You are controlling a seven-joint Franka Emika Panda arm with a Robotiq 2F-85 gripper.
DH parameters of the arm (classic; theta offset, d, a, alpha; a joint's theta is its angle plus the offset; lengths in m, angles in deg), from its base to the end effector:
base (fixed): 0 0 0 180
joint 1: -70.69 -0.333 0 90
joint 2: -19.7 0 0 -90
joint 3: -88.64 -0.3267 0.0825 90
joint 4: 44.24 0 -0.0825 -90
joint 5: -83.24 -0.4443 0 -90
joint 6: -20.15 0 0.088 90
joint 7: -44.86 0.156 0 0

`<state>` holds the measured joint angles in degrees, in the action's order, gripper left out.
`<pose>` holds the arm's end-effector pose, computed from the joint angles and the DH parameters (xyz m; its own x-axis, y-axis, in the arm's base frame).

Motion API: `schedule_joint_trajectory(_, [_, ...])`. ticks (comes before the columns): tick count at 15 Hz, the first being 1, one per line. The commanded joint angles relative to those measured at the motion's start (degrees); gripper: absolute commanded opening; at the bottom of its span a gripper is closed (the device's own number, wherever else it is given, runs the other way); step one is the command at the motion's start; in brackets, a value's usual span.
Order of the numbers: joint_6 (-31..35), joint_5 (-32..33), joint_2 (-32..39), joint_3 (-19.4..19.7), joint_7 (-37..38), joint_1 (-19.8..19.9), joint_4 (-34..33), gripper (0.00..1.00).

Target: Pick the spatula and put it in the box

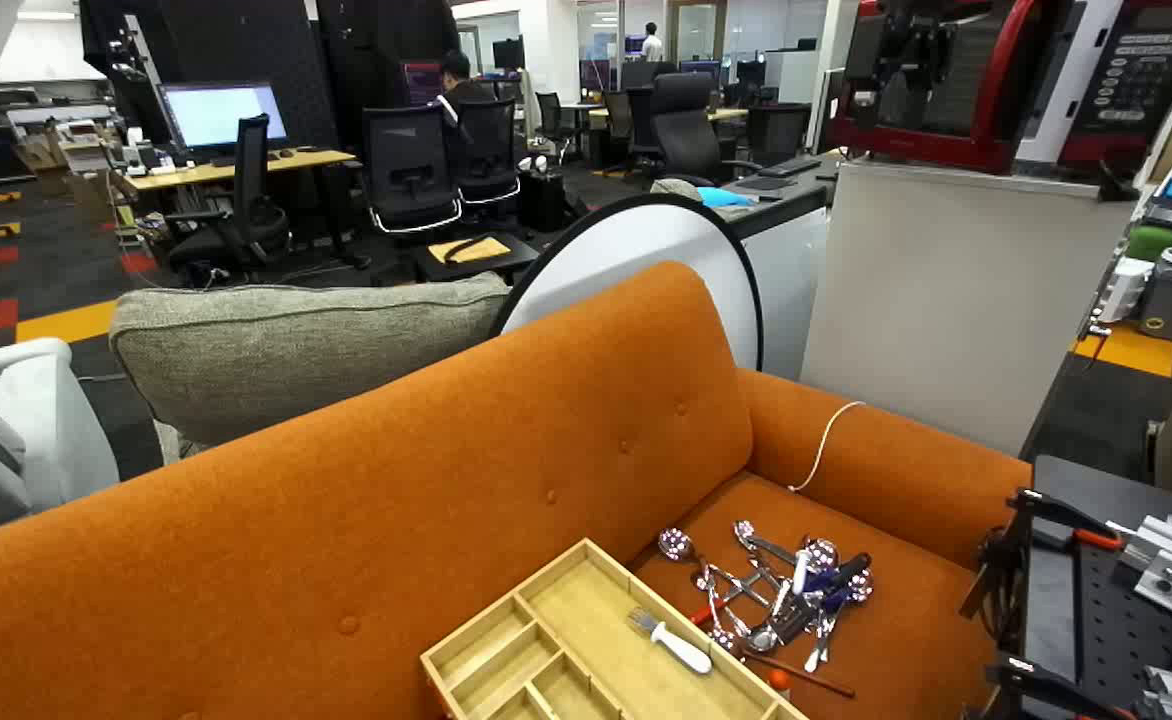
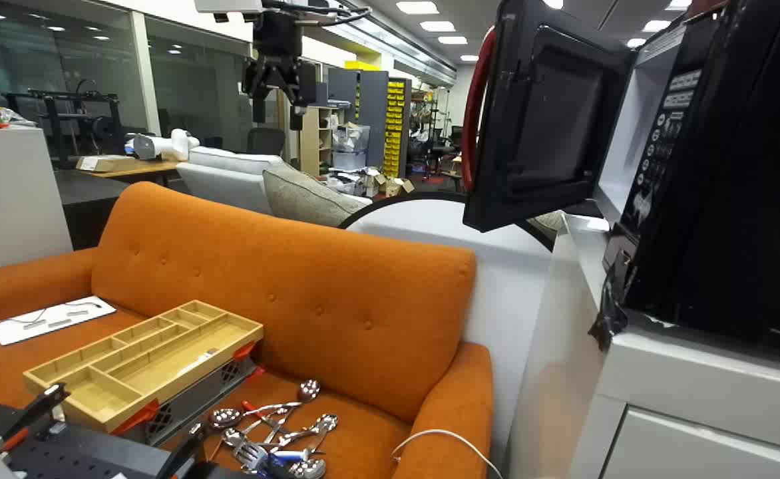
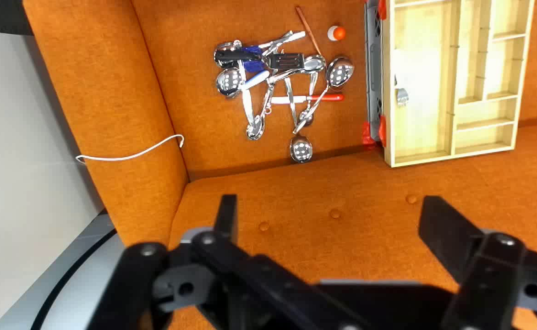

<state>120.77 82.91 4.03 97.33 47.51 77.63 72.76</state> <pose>0.5092 -0.1459 0.5047 0.9510 -0.3087 -0.0175 -0.3092 -0.9499 -0.0457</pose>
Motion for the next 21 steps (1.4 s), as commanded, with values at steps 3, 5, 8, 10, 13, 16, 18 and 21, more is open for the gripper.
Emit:
schedule_joint_trajectory(3, [-0.12,-0.10,0.07,-0.30,-0.11,0.37,-0.14,1.00])
schedule_joint_trajectory(5, [-0.12,-0.10,0.07,-0.30,-0.11,0.37,-0.14,1.00])
schedule_joint_trajectory(8, [-0.69,-0.24,0.90,-0.37,0.21,0.31,-0.11,1.00])
schedule_joint_trajectory(10, [-0.61,-0.59,2.62,-0.48,-0.17,0.04,0.67,1.00])
schedule_joint_trajectory(13, [-0.96,-2.78,6.45,-0.67,-2.45,-0.95,2.45,1.00])
schedule_joint_trajectory(16, [-0.24,-4.46,10.84,-1.65,-3.09,-1.96,3.70,1.00])
schedule_joint_trajectory(18, [0.11,-3.70,13.01,-2.37,-1.97,-2.39,3.53,1.00])
schedule_joint_trajectory(21, [0.14,-3.26,13.64,-2.76,-1.21,-2.34,3.88,1.00])
